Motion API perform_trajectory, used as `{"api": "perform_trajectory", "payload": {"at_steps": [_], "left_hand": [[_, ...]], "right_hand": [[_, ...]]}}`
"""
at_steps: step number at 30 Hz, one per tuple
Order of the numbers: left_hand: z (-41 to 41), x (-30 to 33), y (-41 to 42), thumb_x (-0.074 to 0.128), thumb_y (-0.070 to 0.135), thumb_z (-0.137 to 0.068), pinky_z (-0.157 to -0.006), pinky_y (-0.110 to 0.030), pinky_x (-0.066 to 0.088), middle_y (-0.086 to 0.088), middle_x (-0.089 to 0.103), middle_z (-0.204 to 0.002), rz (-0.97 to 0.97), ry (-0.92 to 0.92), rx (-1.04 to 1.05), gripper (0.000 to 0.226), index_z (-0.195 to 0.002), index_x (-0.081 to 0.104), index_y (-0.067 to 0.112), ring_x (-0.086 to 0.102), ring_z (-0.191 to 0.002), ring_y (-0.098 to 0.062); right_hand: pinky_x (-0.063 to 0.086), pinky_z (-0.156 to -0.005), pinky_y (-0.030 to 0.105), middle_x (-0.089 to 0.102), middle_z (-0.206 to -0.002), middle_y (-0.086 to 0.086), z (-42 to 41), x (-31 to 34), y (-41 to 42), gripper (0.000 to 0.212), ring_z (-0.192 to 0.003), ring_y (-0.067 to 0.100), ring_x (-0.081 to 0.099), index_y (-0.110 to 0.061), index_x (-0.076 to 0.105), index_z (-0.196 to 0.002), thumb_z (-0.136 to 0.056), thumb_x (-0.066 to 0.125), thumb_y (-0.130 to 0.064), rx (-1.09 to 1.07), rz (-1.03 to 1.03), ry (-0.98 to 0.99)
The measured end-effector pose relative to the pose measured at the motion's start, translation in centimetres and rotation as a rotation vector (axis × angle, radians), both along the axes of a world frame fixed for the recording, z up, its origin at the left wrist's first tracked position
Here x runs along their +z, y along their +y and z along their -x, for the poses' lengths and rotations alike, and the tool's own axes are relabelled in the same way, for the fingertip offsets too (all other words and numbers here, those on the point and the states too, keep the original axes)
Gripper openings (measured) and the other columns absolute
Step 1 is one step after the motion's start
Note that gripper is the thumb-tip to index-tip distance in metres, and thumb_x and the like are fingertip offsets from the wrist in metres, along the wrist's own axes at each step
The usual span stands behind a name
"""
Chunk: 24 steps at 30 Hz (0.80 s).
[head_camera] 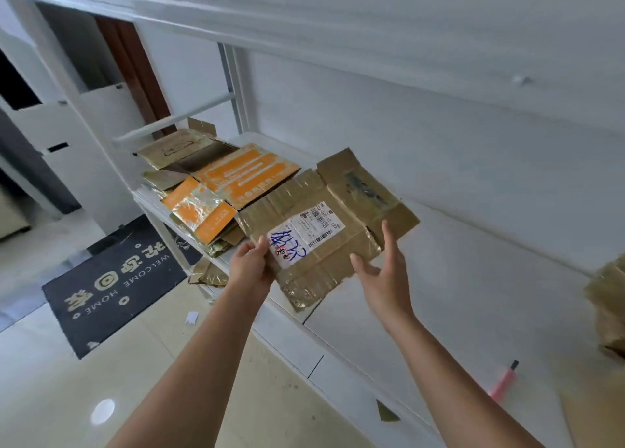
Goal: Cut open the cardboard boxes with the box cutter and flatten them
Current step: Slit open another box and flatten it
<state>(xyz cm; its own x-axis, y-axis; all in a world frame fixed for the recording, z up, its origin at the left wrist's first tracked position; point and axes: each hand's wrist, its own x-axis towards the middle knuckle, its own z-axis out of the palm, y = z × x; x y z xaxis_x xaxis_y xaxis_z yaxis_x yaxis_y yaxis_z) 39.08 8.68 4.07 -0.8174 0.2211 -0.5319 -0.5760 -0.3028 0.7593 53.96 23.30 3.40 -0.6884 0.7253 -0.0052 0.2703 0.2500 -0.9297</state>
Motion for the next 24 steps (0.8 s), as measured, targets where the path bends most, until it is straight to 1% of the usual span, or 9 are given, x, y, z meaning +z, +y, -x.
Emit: {"api": "perform_trajectory", "payload": {"at_steps": [2, 4, 7, 11, 13, 16, 18, 20, 24], "left_hand": [[0.9, 0.0, -1.0, 0.055, 0.016, -0.1, -0.054, -0.032, 0.06, -0.011, 0.069, -0.083, 0.04, 0.005, 0.004, 0.015, -0.087, 0.051, 0.008, 0.069, -0.065, -0.02], [2.2, -0.3, -2.1, 0.057, 0.018, -0.099, -0.049, -0.029, 0.057, -0.011, 0.071, -0.087, 0.166, 0.03, -0.007, 0.013, -0.093, 0.055, 0.006, 0.07, -0.063, -0.019], [5.4, -0.2, -3.8, 0.062, 0.014, -0.096, -0.053, -0.033, 0.058, -0.018, 0.069, -0.103, 0.292, 0.091, 0.003, 0.026, -0.117, 0.05, 0.003, 0.073, -0.075, -0.025], [11.4, 0.6, -6.3, 0.067, 0.007, -0.09, -0.077, -0.045, 0.06, -0.017, 0.06, -0.109, 0.435, 0.254, -0.028, 0.065, -0.138, 0.027, 0.025, 0.068, -0.09, -0.03], [15.0, 0.8, -7.3, 0.069, 0.008, -0.089, -0.078, -0.044, 0.058, -0.015, 0.056, -0.115, 0.562, 0.373, -0.104, 0.066, -0.138, 0.029, 0.027, 0.064, -0.092, -0.029], [21.1, 0.6, -8.2, 0.069, 0.019, -0.09, -0.067, -0.026, 0.05, -0.013, 0.044, -0.133, 0.72, 0.504, -0.238, 0.052, -0.136, 0.044, 0.02, 0.059, -0.09, -0.019], [24.5, -0.3, -8.3, 0.068, 0.026, -0.091, -0.085, -0.029, 0.048, -0.014, 0.031, -0.143, 0.865, 0.585, -0.361, 0.049, -0.136, 0.05, 0.017, 0.053, -0.111, -0.024], [26.7, -1.9, -8.1, 0.07, 0.032, -0.088, -0.11, -0.041, 0.035, -0.008, 0.014, -0.154, 1.036, 0.691, -0.478, 0.051, -0.135, 0.054, 0.022, 0.032, -0.136, -0.035], [29.3, -5.1, -7.7, 0.063, 0.051, -0.089, -0.121, -0.05, 0.008, 0.009, 0.006, -0.163, 1.231, 0.962, -0.837, 0.066, -0.148, 0.037, 0.039, -0.001, -0.15, -0.029]], "right_hand": [[0.051, -0.085, 0.015, 0.046, -0.142, 0.007, 1.7, 0.5, -1.1, 0.063, -0.108, 0.017, 0.062, -0.033, 0.038, -0.147, -0.093, 0.067, -0.019, 0.003, -0.032, 0.023], [0.044, -0.073, 0.003, 0.053, -0.126, 0.009, 3.6, 0.7, -2.4, 0.052, -0.097, 0.015, 0.06, -0.023, 0.05, -0.14, -0.092, 0.068, -0.013, -0.02, -0.077, 0.015], [0.043, -0.078, 0.012, 0.056, -0.123, 0.01, 7.4, 1.0, -3.6, 0.05, -0.101, 0.025, 0.059, -0.015, 0.053, -0.137, -0.09, 0.069, -0.009, -0.028, -0.128, -0.002], [0.047, -0.091, 0.031, 0.063, -0.122, 0.012, 14.5, 1.1, -5.1, 0.047, -0.102, 0.028, 0.061, -0.011, 0.055, -0.134, -0.09, 0.071, -0.01, -0.042, -0.127, -0.017], [0.043, -0.086, 0.023, 0.064, -0.123, 0.011, 18.8, 0.9, -6.2, 0.046, -0.097, 0.025, 0.061, -0.009, 0.056, -0.134, -0.09, 0.071, -0.01, -0.062, -0.114, -0.024], [0.037, -0.08, 0.016, 0.064, -0.122, 0.014, 25.5, 0.1, -7.1, 0.047, -0.088, 0.018, 0.056, -0.007, 0.056, -0.135, -0.09, 0.07, -0.01, -0.09, -0.102, -0.035], [0.04, -0.088, 0.021, 0.061, -0.125, 0.017, 29.2, -0.9, -7.1, 0.047, -0.098, 0.021, 0.057, -0.008, 0.054, -0.138, -0.093, 0.067, -0.013, -0.093, -0.116, -0.084], [0.035, -0.101, 0.027, 0.048, -0.139, 0.02, 31.8, -2.4, -6.9, 0.046, -0.121, 0.029, 0.051, -0.009, 0.051, -0.141, -0.097, 0.061, -0.014, -0.072, -0.2, -0.166], [0.023, -0.115, 0.048, 0.008, -0.164, 0.003, 33.2, -5.7, -6.3, 0.047, -0.144, 0.035, 0.016, -0.031, 0.039, -0.148, -0.102, 0.044, -0.042, 0.055, -0.593, -0.513]]}}
